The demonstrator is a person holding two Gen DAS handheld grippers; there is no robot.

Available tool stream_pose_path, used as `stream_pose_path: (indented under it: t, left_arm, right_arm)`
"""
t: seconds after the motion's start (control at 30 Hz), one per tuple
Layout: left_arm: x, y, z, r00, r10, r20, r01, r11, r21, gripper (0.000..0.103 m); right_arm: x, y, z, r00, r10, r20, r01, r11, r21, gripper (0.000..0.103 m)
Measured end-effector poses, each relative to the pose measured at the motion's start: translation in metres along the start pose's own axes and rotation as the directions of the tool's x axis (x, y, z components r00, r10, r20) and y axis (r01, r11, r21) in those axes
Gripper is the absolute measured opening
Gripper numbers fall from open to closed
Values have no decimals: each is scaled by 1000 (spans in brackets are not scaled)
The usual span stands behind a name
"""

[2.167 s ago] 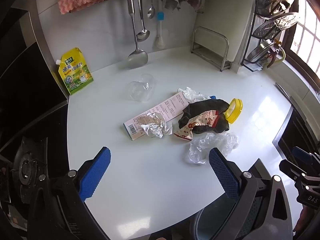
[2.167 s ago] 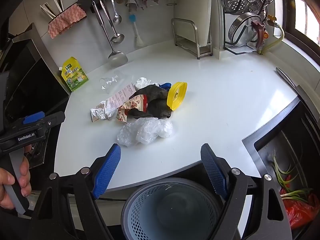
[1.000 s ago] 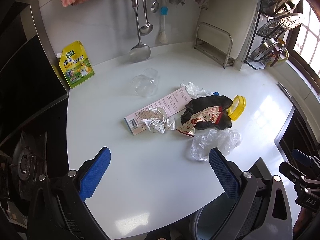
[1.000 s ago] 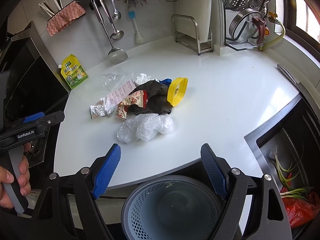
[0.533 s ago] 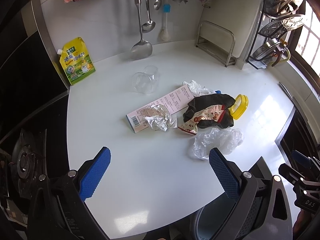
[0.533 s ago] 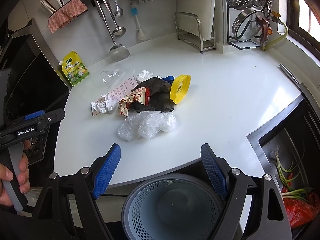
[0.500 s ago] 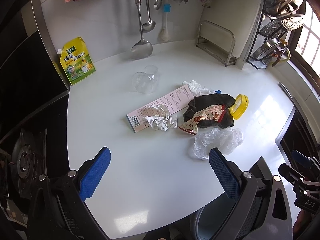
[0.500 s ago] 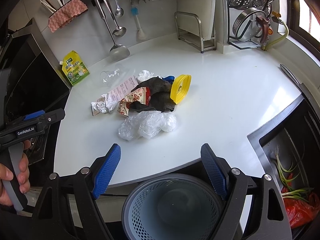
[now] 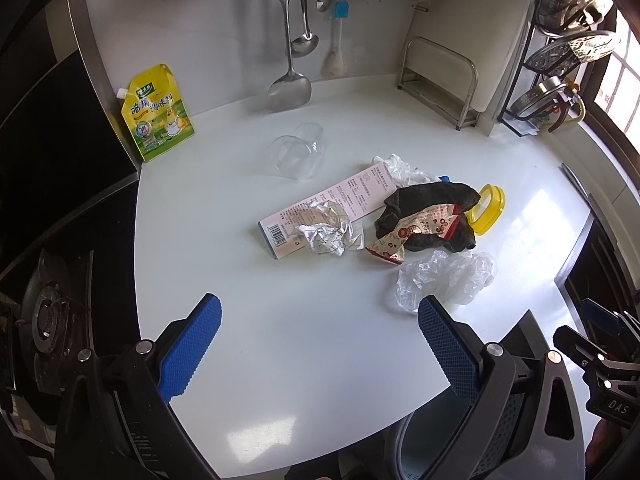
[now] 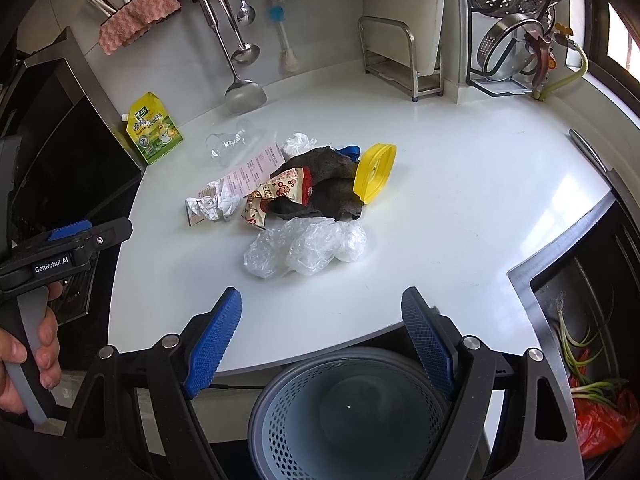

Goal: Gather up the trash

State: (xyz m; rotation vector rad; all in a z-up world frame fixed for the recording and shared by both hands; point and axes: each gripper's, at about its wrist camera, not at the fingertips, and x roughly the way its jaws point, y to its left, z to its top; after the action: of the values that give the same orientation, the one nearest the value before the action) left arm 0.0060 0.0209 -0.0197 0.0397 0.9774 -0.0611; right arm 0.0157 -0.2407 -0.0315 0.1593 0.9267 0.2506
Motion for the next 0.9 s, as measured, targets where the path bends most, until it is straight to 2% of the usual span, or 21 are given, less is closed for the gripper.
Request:
stream_pose_path:
  t: [0.9]
  left_arm:
    - [36,23,14,999,-7,-53,6,1000,-10,97]
  right_arm:
    - [46,12,24,999,8,-48,-6,999,33,78]
